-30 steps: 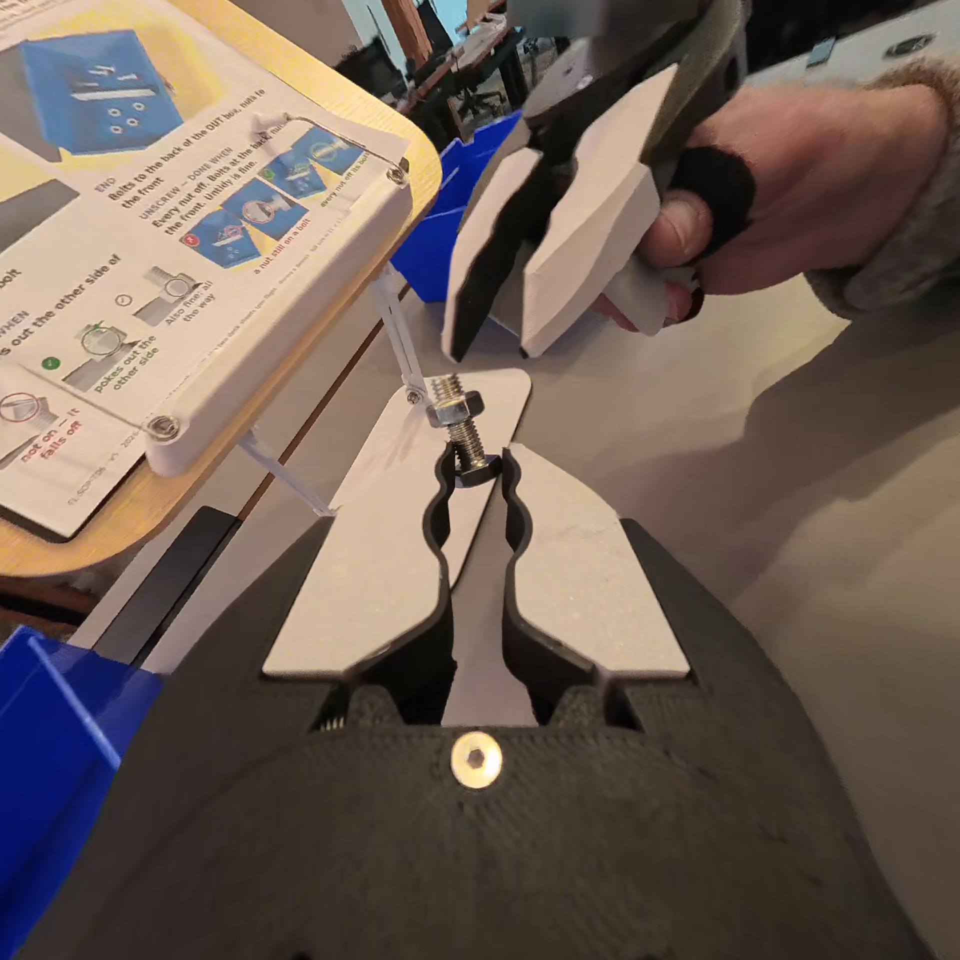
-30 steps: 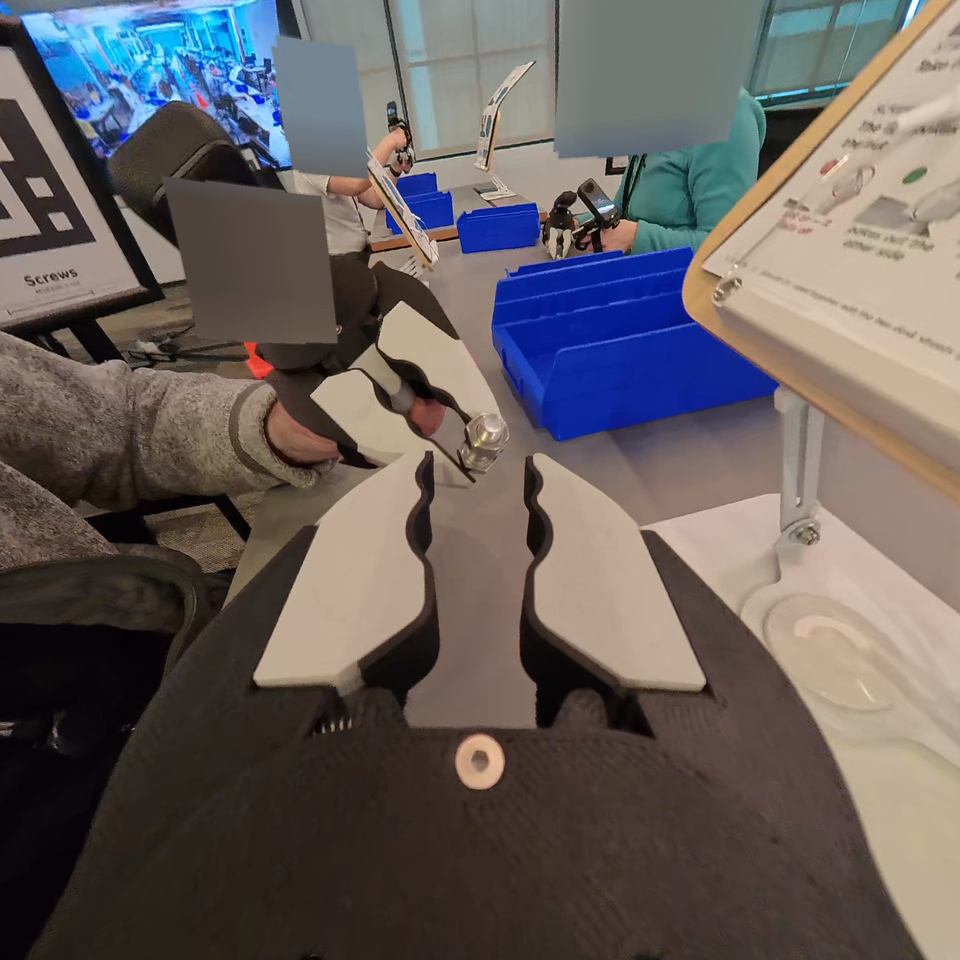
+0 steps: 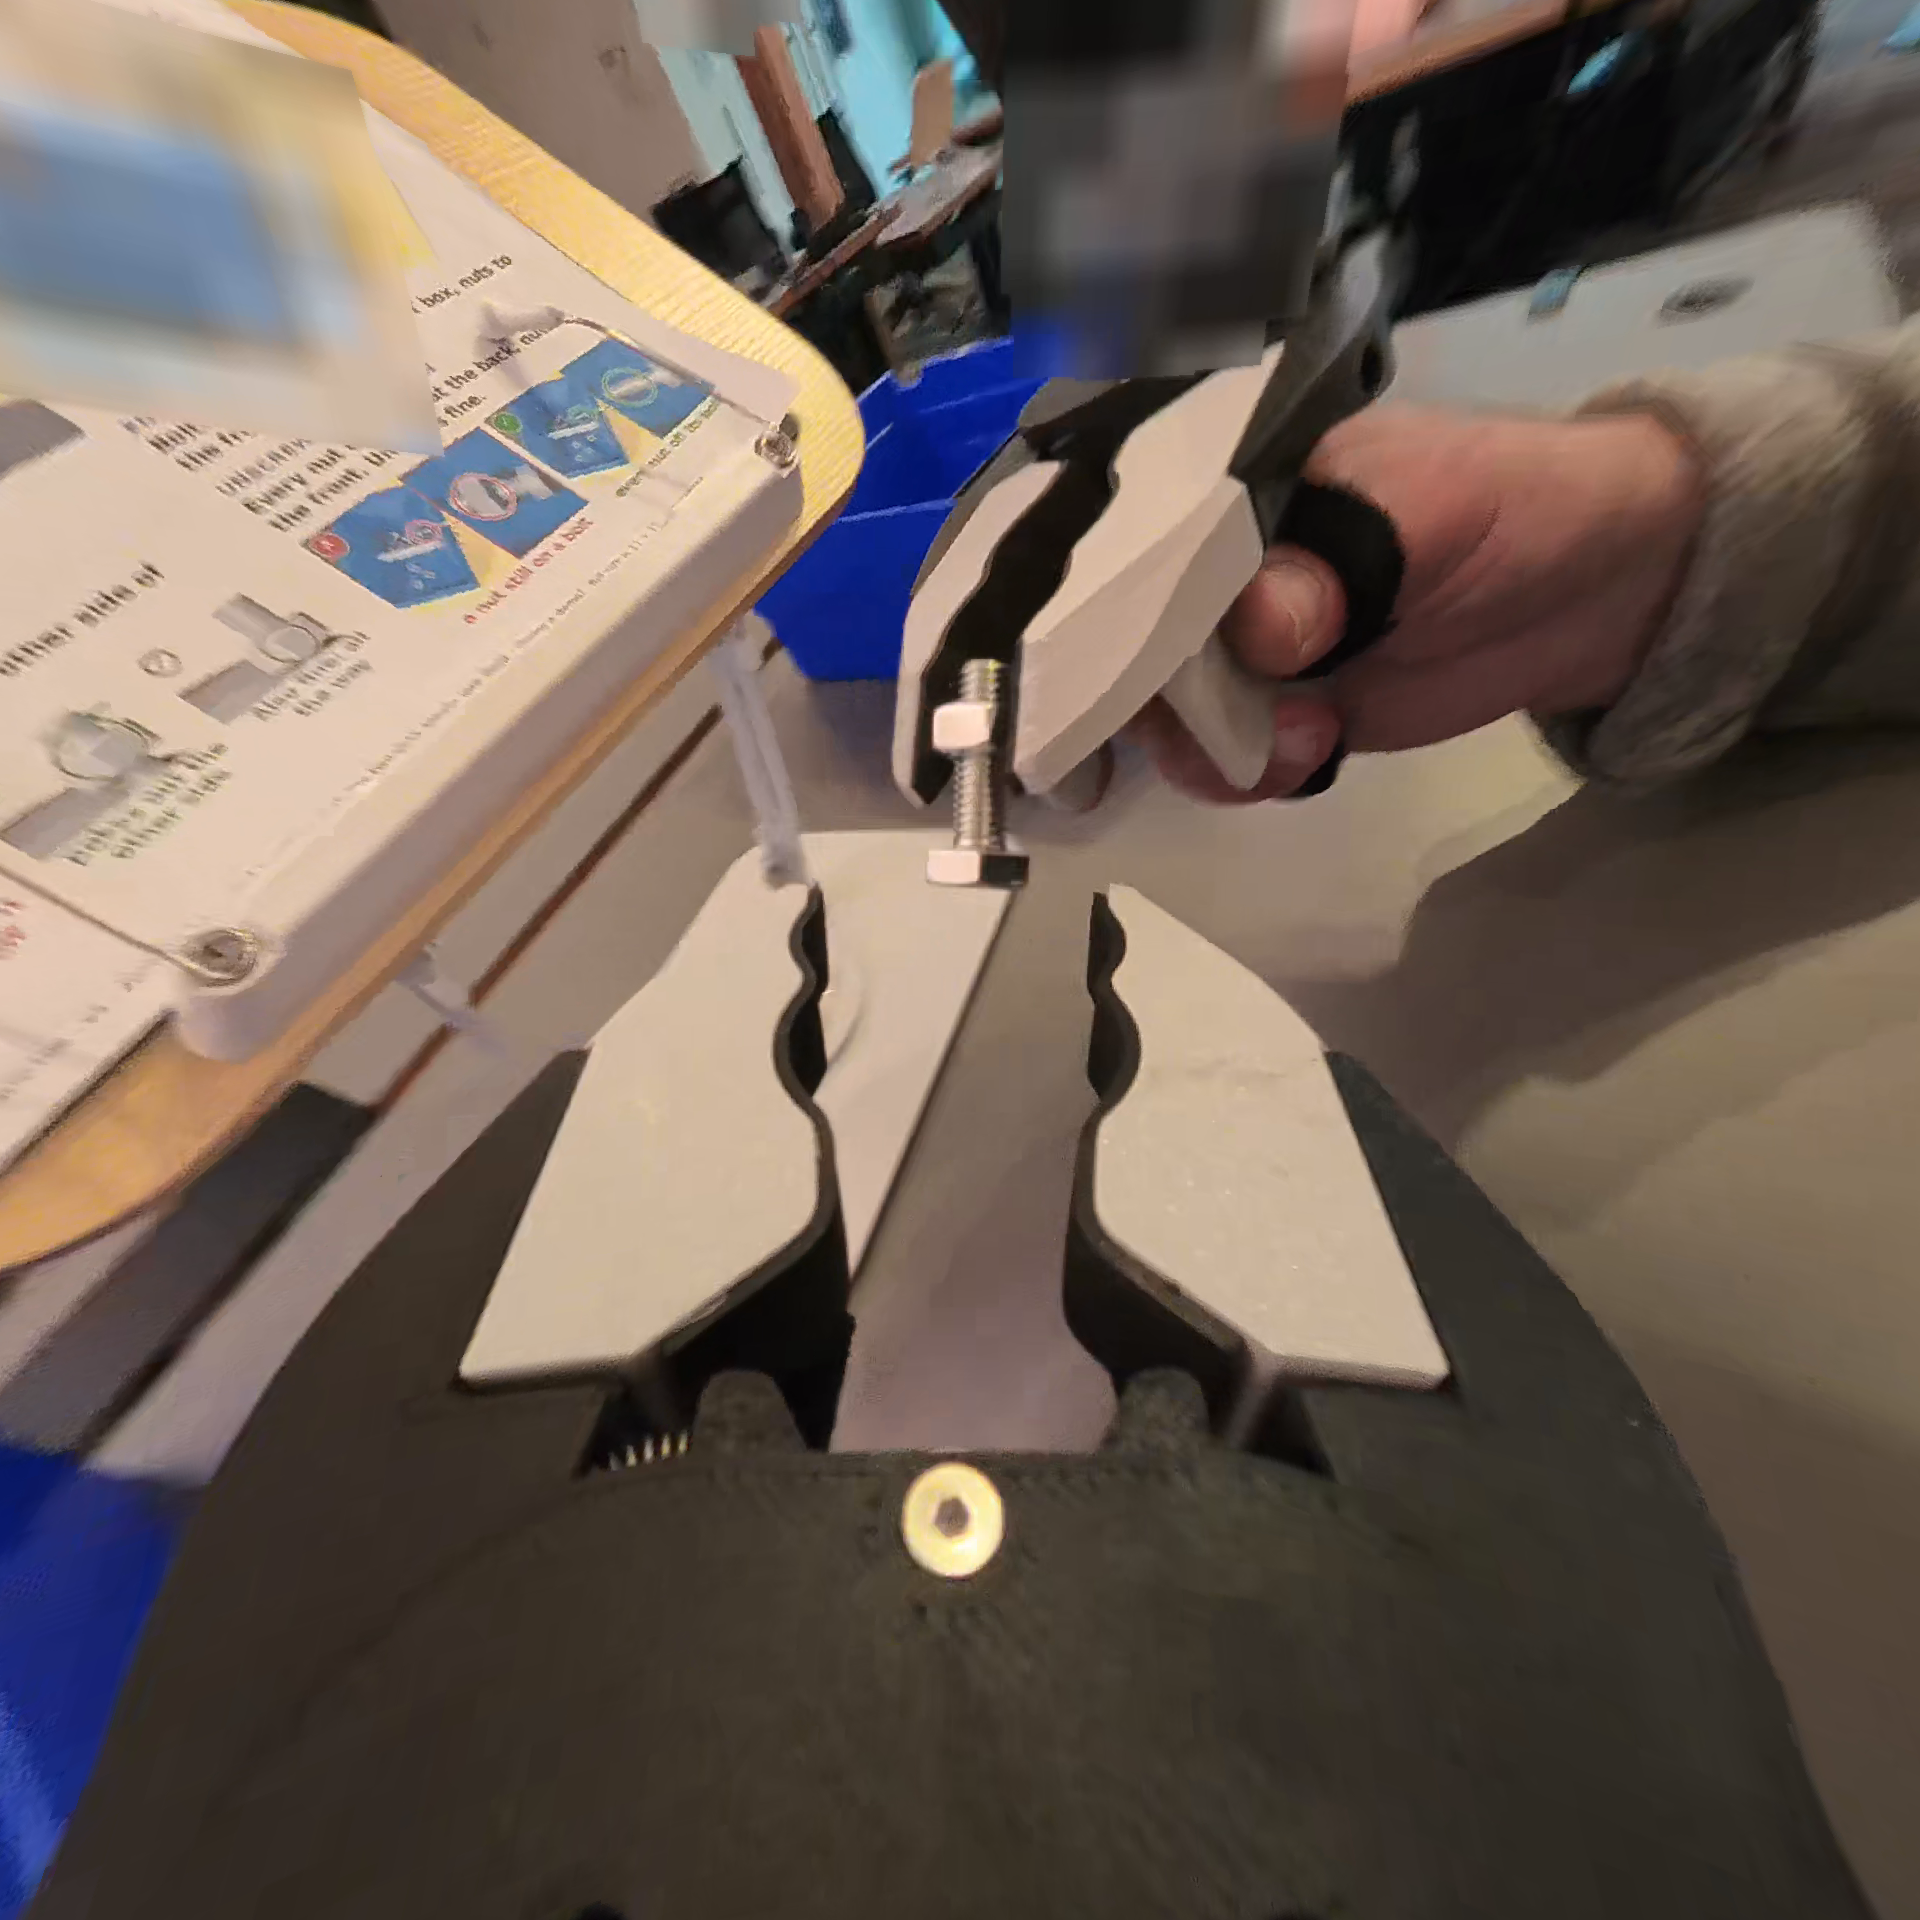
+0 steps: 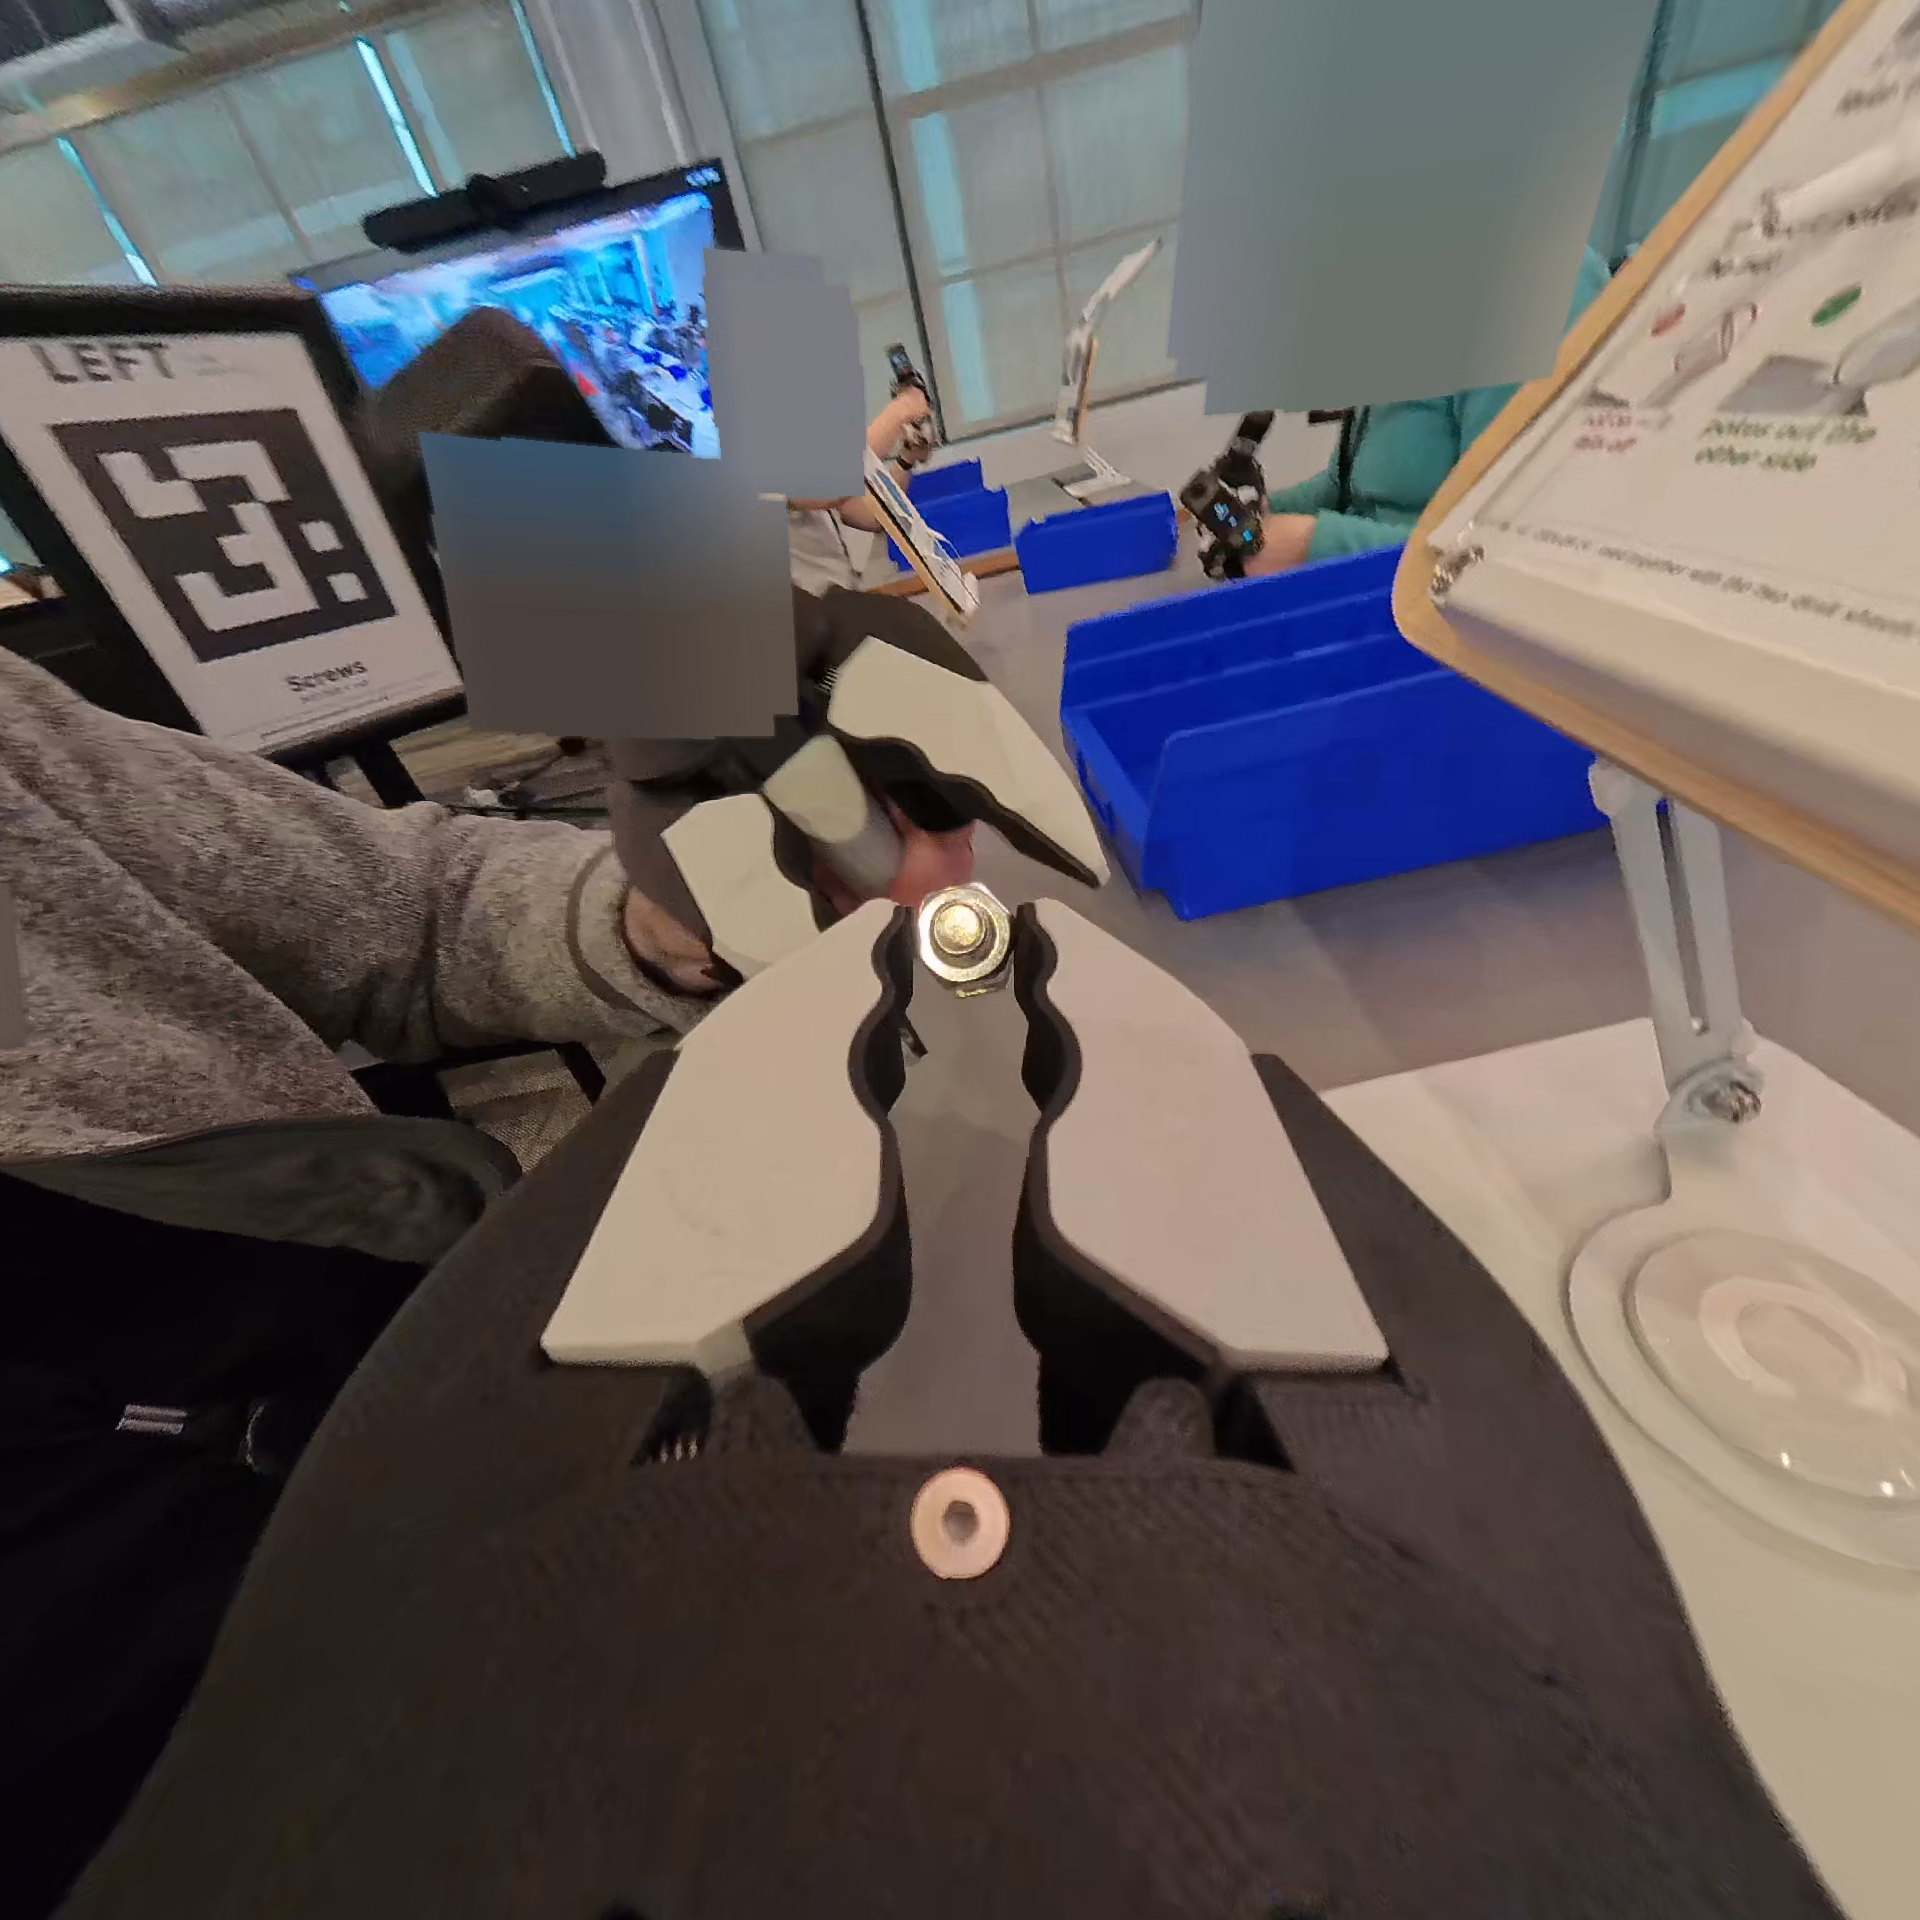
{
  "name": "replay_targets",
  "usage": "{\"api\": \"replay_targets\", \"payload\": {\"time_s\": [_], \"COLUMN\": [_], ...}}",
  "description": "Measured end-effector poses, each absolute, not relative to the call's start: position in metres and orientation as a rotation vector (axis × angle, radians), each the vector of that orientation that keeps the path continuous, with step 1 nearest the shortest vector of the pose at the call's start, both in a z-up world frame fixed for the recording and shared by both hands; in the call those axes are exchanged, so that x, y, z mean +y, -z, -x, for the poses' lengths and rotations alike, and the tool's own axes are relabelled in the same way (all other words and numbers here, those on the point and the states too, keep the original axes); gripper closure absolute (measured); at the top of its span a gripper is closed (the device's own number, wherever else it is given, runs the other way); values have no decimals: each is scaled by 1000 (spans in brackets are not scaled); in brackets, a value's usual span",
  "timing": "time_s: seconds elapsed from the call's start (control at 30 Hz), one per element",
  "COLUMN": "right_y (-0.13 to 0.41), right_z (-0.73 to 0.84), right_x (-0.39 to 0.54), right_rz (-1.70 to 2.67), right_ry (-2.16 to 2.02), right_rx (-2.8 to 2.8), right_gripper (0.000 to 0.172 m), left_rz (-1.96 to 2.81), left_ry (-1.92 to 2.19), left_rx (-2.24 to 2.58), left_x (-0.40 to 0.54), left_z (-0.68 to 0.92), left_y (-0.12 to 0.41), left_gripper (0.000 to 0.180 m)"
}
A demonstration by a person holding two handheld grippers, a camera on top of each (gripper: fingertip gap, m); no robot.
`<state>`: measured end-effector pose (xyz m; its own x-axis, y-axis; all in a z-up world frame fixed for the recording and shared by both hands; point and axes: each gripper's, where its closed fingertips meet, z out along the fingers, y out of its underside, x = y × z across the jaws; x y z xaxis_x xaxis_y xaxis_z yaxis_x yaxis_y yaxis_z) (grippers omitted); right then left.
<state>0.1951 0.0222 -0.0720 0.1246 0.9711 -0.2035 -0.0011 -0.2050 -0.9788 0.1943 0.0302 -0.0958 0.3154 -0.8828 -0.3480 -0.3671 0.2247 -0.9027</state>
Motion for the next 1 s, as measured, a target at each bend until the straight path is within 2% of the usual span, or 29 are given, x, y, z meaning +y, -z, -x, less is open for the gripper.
{"api": "replay_targets", "payload": {"time_s": [0.23,0.37,0.57,0.83,1.0], "right_y": [59,57,57,57,53], "right_z": [-199,-197,-193,-192,-201], "right_x": [12,7,0,1,11], "right_rz": [1270,1231,1198,1196,1243], "right_ry": [-1334,-1345,-1352,-1391,-1363], "right_rx": [-1040,-1056,-1090,-1069,-1020], "right_gripper": [152,152,152,152,136], "left_rz": [1318,1285,1278,1274,1258], "left_ry": [1242,1368,1505,1346,1050], "left_rx": [1109,1072,1032,1081,1153], "left_x": [7,1,0,1,7], "left_z": [-199,-202,-199,-197,-193], "left_y": [73,70,69,71,71], "left_gripper": [140,142,163,163,164]}}
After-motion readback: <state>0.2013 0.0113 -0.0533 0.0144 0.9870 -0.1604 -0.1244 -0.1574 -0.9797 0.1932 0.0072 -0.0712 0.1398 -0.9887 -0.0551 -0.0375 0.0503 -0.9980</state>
